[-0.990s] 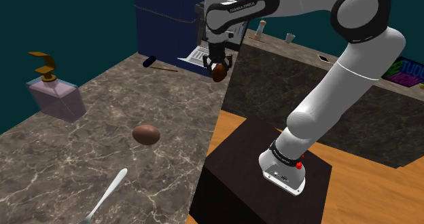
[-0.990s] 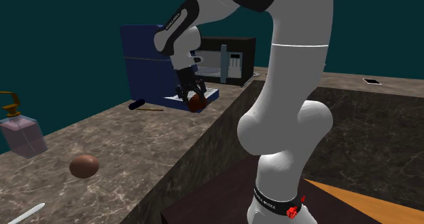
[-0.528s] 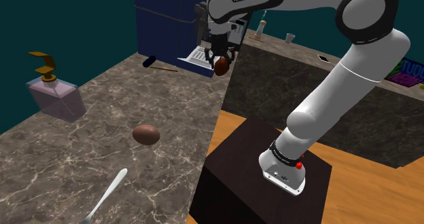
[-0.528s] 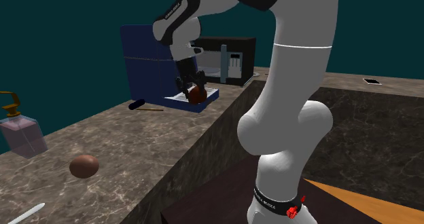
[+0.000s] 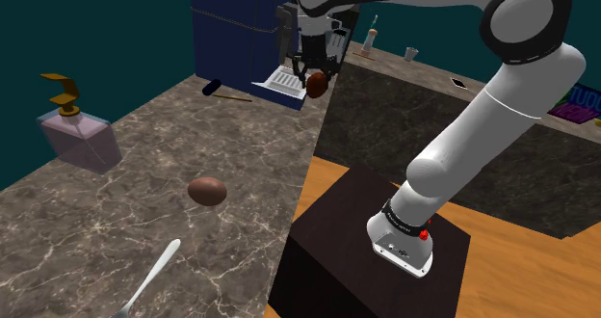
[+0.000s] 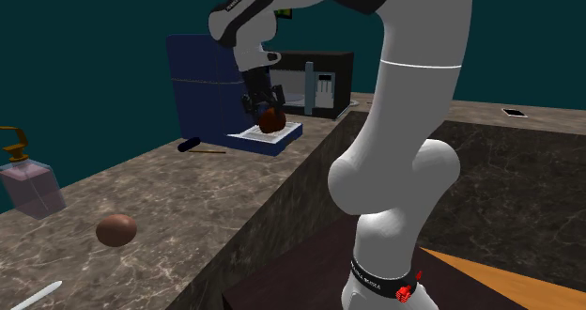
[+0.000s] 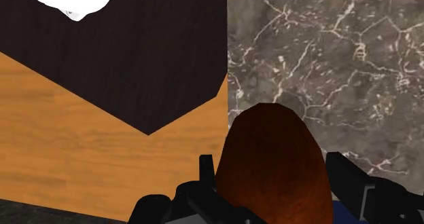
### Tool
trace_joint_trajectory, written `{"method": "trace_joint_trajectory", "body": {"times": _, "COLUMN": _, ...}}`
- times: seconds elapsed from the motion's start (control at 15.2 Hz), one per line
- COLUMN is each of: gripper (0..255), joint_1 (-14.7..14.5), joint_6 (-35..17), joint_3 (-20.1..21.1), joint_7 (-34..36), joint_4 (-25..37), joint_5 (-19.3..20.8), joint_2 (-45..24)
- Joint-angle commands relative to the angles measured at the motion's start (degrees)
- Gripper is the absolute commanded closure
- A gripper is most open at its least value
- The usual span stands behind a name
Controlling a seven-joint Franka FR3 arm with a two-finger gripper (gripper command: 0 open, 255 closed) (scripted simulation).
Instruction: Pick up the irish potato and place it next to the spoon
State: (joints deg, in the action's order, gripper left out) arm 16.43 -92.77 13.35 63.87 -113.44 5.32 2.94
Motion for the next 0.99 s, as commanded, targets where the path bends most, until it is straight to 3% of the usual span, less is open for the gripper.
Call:
{"method": "trace_joint_trajectory", "body": {"times": 0.0, "gripper": 255, "joint_1": -0.6, "joint_6": 0.7, "joint_3": 0.6, "joint_7": 0.9, "joint_4": -0.7, "joint_5": -0.7, "joint_2": 1.3}}
{"method": "trace_joint_trajectory", "body": {"times": 0.92, "gripper": 255, "joint_1": -9.3, "joint_6": 1.4, "joint_3": 9.9, "joint_7": 15.2, "joint_4": -12.0, "joint_5": -11.2, "joint_2": 13.5}}
